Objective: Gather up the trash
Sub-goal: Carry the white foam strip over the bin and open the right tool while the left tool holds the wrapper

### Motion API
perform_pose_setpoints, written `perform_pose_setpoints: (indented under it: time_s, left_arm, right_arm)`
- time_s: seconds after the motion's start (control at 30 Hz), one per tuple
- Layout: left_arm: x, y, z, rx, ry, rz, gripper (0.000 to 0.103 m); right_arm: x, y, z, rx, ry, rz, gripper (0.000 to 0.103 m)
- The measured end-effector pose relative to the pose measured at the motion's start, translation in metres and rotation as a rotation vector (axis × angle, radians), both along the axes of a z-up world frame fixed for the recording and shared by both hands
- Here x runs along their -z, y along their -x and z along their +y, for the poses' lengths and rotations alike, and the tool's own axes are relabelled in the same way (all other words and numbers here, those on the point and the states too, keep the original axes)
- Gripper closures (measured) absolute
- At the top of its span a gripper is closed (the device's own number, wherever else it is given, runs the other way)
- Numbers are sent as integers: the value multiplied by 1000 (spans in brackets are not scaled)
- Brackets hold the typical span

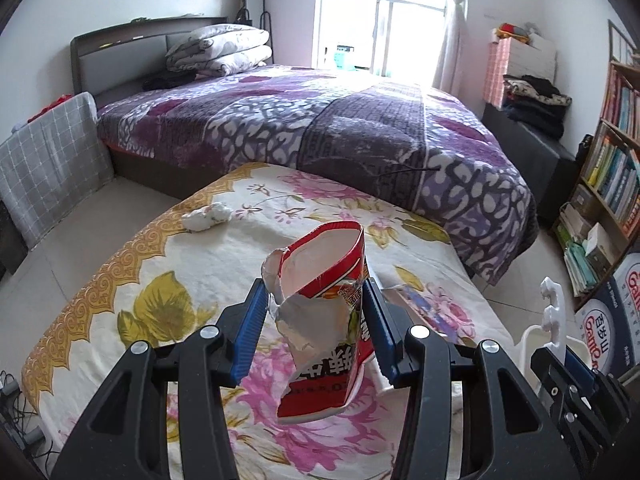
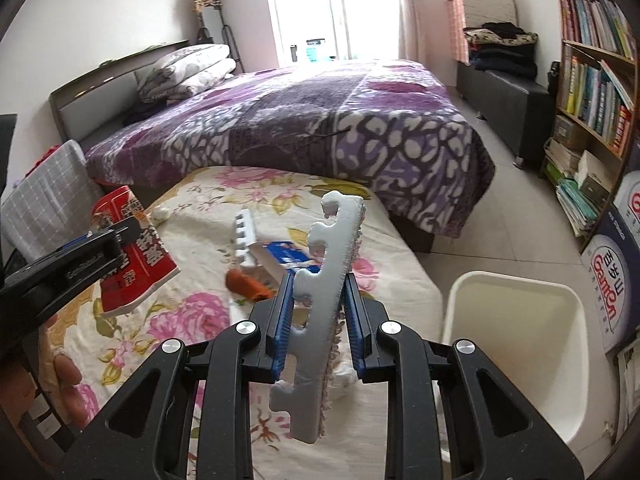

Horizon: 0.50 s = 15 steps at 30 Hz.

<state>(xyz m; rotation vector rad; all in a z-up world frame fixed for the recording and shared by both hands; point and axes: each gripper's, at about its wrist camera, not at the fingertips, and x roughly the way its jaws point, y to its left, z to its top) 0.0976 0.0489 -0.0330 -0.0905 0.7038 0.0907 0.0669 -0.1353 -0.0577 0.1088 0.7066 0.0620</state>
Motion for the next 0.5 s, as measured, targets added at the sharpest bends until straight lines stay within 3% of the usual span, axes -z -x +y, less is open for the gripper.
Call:
perform_pose_setpoints:
  time_s: [0.5]
  left_arm:
    - [-6, 10, -73, 142, -31, -25, 55]
  right_arm:
    - [-5, 8, -68, 167, -24, 11, 79]
